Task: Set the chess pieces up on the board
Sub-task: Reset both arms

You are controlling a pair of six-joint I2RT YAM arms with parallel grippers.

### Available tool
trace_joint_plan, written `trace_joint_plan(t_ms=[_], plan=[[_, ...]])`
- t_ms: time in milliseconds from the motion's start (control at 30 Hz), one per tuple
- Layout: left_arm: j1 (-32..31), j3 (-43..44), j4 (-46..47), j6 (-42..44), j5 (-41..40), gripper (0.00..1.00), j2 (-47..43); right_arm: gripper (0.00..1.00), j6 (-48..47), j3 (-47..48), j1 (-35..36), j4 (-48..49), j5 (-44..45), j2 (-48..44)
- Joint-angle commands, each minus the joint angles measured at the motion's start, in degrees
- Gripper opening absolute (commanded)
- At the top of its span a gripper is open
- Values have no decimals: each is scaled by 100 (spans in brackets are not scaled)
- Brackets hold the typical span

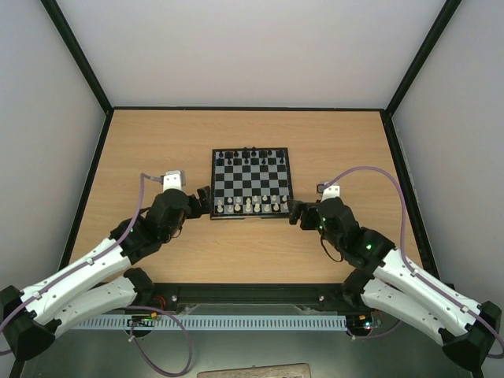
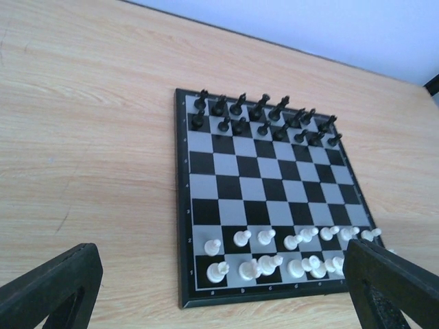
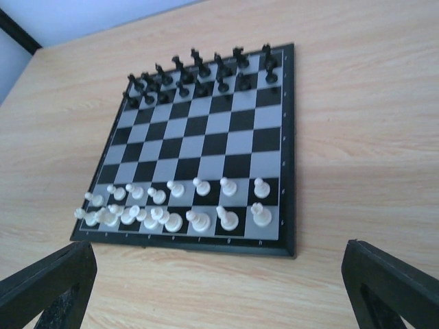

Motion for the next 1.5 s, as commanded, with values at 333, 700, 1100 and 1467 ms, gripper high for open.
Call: trace_joint_plan(t_ms=[333,700,1100,1467], plan=[[466,-3,1250,155,-2149,99,763,99,-1100,-163,-1406,1692,1660,370],[1831,-1526,3904,1311,-1525,99,729,99,-1266,-2309,-3628,4933,1828,541],[3462,-1737,5582,2387,-90,99,1919,99,-1717,-2411,-3810,7785,2043,3379],[4012,-1951,7033,2989,1,100,2920,99,-2315,-2293,-3850,8603,1170,4204]])
